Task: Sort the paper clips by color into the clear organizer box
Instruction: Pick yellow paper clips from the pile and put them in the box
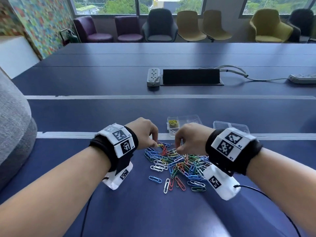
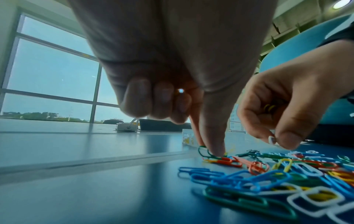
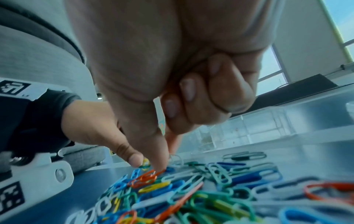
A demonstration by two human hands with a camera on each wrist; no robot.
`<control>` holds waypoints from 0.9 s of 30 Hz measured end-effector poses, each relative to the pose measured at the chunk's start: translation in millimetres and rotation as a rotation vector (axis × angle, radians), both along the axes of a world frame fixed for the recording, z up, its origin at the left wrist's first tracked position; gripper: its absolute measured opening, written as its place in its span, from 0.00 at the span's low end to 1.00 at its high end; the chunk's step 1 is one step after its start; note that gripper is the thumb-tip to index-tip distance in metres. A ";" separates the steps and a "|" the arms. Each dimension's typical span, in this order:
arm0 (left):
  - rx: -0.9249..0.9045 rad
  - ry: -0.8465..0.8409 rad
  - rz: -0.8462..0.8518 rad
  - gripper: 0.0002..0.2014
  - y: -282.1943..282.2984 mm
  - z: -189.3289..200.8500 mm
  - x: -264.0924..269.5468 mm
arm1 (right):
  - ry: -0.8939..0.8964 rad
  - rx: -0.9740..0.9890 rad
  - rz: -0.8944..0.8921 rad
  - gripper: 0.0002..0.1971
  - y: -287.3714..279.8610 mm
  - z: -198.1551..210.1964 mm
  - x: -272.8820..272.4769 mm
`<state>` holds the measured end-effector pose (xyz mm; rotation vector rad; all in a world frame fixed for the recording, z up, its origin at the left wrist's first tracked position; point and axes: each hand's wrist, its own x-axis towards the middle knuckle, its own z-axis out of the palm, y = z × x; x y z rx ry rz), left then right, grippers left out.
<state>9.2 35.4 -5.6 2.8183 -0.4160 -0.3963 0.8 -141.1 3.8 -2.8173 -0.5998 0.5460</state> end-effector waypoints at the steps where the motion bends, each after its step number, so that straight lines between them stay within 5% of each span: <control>1: 0.003 -0.008 -0.002 0.04 -0.3 0.4 0.1 | 0.001 -0.004 -0.018 0.05 -3.1 0.2 2.0; 17: 0.134 -0.052 0.115 0.11 -8.7 -6.1 2.1 | -0.096 -0.067 0.125 0.08 7.9 -5.2 -10.1; 27: 0.014 -0.034 0.114 0.05 -8.8 -4.8 6.3 | 0.161 0.210 -0.157 0.06 -17.1 0.6 11.3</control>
